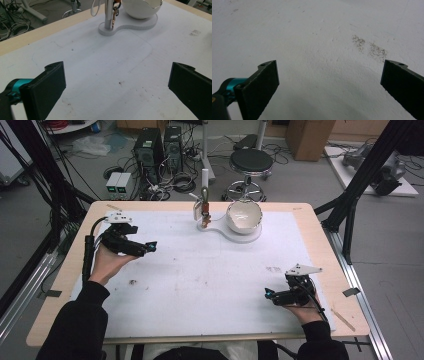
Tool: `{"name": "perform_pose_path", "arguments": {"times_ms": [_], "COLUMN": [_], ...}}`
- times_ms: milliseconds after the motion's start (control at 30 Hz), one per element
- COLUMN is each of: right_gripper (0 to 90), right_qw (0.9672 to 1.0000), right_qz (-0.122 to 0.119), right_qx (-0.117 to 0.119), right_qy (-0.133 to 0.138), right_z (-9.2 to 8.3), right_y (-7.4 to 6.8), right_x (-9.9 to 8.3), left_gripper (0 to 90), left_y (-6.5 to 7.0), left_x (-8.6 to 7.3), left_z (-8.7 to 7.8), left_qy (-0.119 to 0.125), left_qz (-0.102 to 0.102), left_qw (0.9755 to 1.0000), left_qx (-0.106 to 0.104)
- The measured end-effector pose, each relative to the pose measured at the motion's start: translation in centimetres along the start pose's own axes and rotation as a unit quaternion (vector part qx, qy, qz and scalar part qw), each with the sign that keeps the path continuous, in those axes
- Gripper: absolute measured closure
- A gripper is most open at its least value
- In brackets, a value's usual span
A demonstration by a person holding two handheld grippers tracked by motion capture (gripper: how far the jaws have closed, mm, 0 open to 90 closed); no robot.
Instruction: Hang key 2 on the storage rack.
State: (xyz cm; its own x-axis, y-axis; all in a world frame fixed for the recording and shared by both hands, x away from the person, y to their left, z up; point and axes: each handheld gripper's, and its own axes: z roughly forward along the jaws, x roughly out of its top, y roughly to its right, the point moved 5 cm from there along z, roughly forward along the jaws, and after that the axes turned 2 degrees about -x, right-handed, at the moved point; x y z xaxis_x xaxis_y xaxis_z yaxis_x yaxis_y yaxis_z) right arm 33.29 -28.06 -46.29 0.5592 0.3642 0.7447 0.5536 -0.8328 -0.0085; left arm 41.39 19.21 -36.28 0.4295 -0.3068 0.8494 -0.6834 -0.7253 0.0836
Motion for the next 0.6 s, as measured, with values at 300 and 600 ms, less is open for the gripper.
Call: {"name": "perform_pose_path", "arguments": {"times_ms": [300,600], "right_gripper": [0.9,0.9], "right_qw": [1.0000,1.0000], "right_qz": [0.005,0.005], "right_qx": [-0.002,-0.003], "right_qy": [0.002,0.001], "right_z": [-0.1,0.0], "right_y": [0.3,0.3], "right_x": [-0.1,-0.1], "left_gripper": [1.7,1.7], "left_y": [1.4,1.3], "left_x": [-1.9,-4.8], "left_z": [-1.2,-1.9], "left_qy": [-0.010,-0.018], "left_qz": [0.012,-0.002], "left_qw": [0.9999,0.9998], "left_qx": [-0.006,0.000]}}
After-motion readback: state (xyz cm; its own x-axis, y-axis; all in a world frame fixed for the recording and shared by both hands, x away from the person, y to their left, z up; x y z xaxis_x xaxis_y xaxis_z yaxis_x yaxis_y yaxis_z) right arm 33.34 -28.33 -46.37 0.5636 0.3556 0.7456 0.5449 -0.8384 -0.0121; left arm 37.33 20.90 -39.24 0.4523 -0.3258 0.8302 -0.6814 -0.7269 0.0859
